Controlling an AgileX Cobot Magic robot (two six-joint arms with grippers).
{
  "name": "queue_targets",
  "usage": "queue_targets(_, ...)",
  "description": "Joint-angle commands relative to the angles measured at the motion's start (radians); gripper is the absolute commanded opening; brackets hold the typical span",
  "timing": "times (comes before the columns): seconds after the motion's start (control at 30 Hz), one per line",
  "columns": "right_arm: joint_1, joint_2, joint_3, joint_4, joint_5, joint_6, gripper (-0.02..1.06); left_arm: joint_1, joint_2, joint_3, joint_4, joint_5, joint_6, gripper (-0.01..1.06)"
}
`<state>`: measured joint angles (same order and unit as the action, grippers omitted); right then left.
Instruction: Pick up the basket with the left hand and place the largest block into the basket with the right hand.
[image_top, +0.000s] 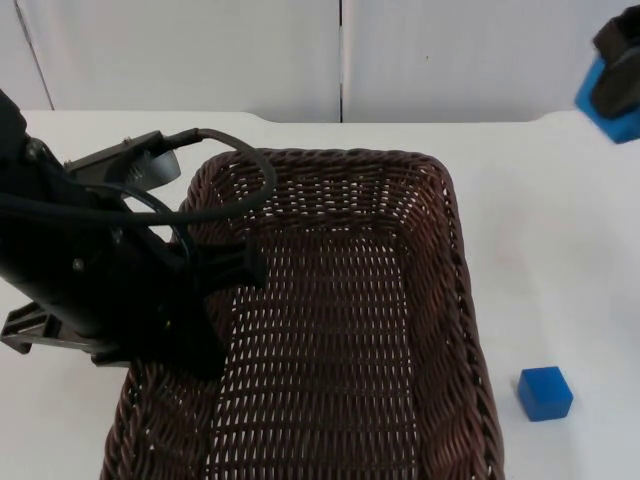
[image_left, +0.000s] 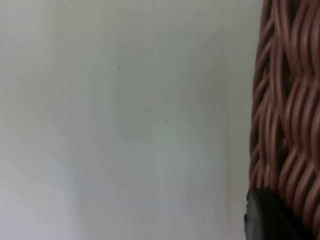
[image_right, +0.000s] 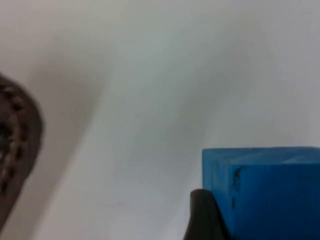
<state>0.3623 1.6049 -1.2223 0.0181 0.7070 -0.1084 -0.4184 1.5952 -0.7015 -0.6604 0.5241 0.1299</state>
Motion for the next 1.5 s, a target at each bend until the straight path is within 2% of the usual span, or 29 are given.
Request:
queue_targets(0.0,0.038,-0.015,-0.003,0.012,0.004,-0.019,0.00,-0.006,-0.005,-0.002,-0.023,-0.006,-0.007,0.00)
queue_targets(0.1,0.136,-0.015,-0.003,0.012,-0.012,-0.019,0.00,-0.006,-0.005,-0.002,-0.023,-0.006,-0.007,0.00)
queue_targets(0.17,0.164,-0.015,-0.003,0.012,-0.023,-0.019,0.00,-0.006,-0.005,-0.002,-0.023,-0.006,-0.007,0.00)
queue_targets(0.23,0.255,-0.015,-0.003,0.012,-0.055,-0.019,0.00,-0.006,-0.005,-0.002,-0.023,-0.006,-0.007,0.00)
queue_targets(0.27,0.255,-0.015,-0.003,0.012,-0.055,-0.019,0.00,-0.006,-0.005,-0.002,-0.023,-0.006,-0.007,0.00)
queue_targets(0.43,0.394,-0.015,-0.003,0.012,-0.143,-0.019,0.00,-0.006,-0.005,-0.002,-0.027,-0.006,-0.007,0.00)
queue_targets(0.53,0.428,-0.015,-0.003,0.012,-0.161,-0.019,0.00,-0.006,-0.005,-0.002,-0.027,-0.004,-0.007,0.00)
queue_targets(1.07,0.440,-0.013,-0.003,0.012,-0.157,-0.019,0.00,-0.006,-0.005,-0.002,-0.033,0.002,-0.007,0.00)
queue_targets(1.33,0.440,0.059,-0.003,0.010,-0.157,-0.019,0.00,-0.006,-0.005,-0.002,-0.033,0.004,-0.007,0.00)
queue_targets(1.43,0.440,0.116,-0.003,0.014,-0.157,-0.019,0.09,-0.006,-0.005,-0.002,-0.033,0.004,-0.007,0.00)
queue_targets(1.47,0.440,0.116,-0.003,0.014,-0.157,-0.019,0.09,-0.006,-0.005,-0.002,-0.033,0.004,-0.007,0.00)
